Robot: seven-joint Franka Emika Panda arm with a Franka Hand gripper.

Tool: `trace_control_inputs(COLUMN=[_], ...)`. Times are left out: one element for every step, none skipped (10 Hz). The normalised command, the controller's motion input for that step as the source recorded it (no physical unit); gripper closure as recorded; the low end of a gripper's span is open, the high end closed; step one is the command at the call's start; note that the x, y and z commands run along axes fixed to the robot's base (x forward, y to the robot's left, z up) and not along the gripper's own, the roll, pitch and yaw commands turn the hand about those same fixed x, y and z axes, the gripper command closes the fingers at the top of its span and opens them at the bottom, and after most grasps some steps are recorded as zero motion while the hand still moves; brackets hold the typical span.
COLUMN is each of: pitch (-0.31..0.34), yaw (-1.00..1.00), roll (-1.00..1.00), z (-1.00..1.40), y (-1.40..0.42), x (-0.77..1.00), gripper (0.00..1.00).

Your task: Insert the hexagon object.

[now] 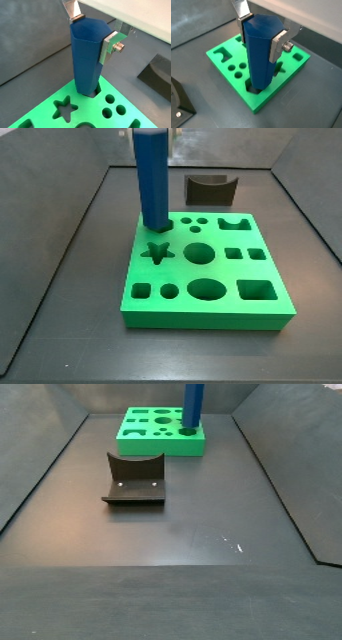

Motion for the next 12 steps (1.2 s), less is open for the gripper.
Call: trace_control_inputs(pitch=[0.059,0.053,0.066,0.091,0.091,0.076,0.0,-0.024,-0.049,-0.083,-0.077,-0.069], yaw=[-0.1,-0.08,-0.07,-0.08,-0.05,-0.03,0.0,0.0,0.0,0.0,0.0,0.0], roll=[0.06,0.06,0.04,0.07,0.12,0.14,0.14,0.24,0.32,0.32,0.26,0.17], z=[-0.33,-0.29,-0.3,-0.29,-0.31,-0.37,-0.42,-0.47,-0.43,-0.41,-0.35,-0.3], y=[0.17,0.13,0.08,0.11,0.07,0.0,0.0,-0.09,-0.15,-0.15,-0.17,-0.08], x=[0.14,0.13,0.26,0.31,0.29,0.3,0.17,0.0,-0.06,-0.1,-0.05,-0.05], gripper=[1.0,1.0,1.0,1.0,1.0,1.0,1.0,1.0,1.0,1.0,1.0,1.0])
